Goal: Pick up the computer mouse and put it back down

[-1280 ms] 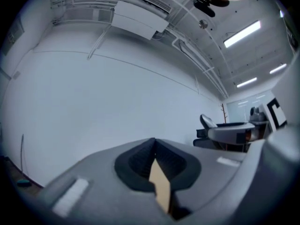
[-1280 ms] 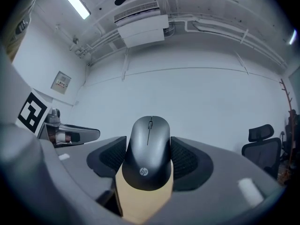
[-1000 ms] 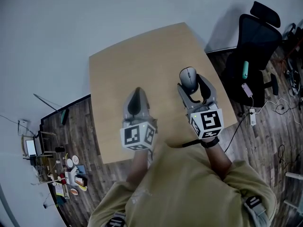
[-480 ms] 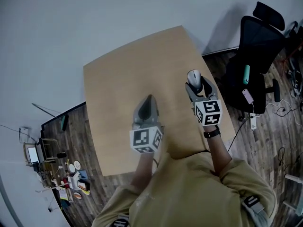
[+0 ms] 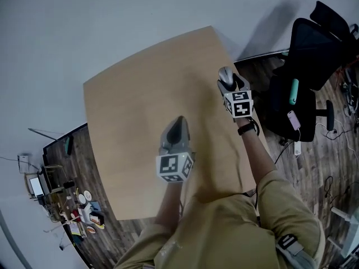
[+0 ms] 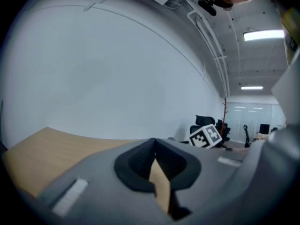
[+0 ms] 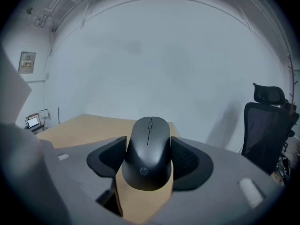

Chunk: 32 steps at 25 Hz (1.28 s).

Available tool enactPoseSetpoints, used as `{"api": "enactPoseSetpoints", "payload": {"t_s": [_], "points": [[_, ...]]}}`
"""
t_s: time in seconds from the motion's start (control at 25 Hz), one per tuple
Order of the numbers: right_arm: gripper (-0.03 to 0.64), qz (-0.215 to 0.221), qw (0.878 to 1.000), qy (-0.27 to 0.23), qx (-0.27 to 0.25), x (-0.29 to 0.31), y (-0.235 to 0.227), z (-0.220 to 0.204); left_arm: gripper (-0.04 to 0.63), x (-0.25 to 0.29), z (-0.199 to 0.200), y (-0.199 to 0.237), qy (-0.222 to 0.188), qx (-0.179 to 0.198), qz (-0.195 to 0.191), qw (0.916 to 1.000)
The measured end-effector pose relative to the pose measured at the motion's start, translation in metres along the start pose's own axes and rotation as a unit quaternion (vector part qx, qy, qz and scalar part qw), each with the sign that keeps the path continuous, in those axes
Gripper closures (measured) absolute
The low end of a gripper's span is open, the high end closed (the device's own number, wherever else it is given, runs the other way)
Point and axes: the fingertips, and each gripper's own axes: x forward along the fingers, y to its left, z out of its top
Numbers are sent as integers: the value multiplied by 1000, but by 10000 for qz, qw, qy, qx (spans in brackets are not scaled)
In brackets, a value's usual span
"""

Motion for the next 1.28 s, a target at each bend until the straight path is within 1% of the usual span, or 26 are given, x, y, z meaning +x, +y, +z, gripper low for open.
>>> {"api": "enactPoseSetpoints", "payload": {"t_s": [0.12, 0.32, 0.56, 0.72, 0.84, 1.0, 1.08, 1.24, 1.28], "points": [[321, 28, 9996, 270, 74, 54, -20, -13, 601, 31, -18, 9, 180, 3, 40, 9998], [321, 113, 9969, 735, 275, 138, -39, -43, 602, 80, -45, 25, 328, 32, -62, 9994], [319, 120, 9890, 1453, 267, 195, -49, -92, 601, 119, -79, 38, 599, 23, -9, 9982], [319, 153, 9834, 1738, 500, 210, -52, -110, 601, 127, -99, 40, 759, -31, 37, 9971], [318, 122, 9812, 1818, 644, 214, -52, -107, 601, 129, -108, 43, 827, -67, 72, 9965], [304, 123, 9799, 1861, 711, 216, -52, -105, 601, 125, -108, 44, 882, -57, 112, 9960], [201, 151, 9812, 1800, 687, 210, -51, -103, 601, 119, -105, 43, 880, -45, 133, 9960], [206, 167, 9880, 1440, 541, 180, -45, -84, 601, 102, -89, 43, 761, 17, 195, 9969], [218, 181, 9902, 1298, 491, 168, -42, -75, 601, 96, -83, 44, 719, 38, 217, 9972]]}}
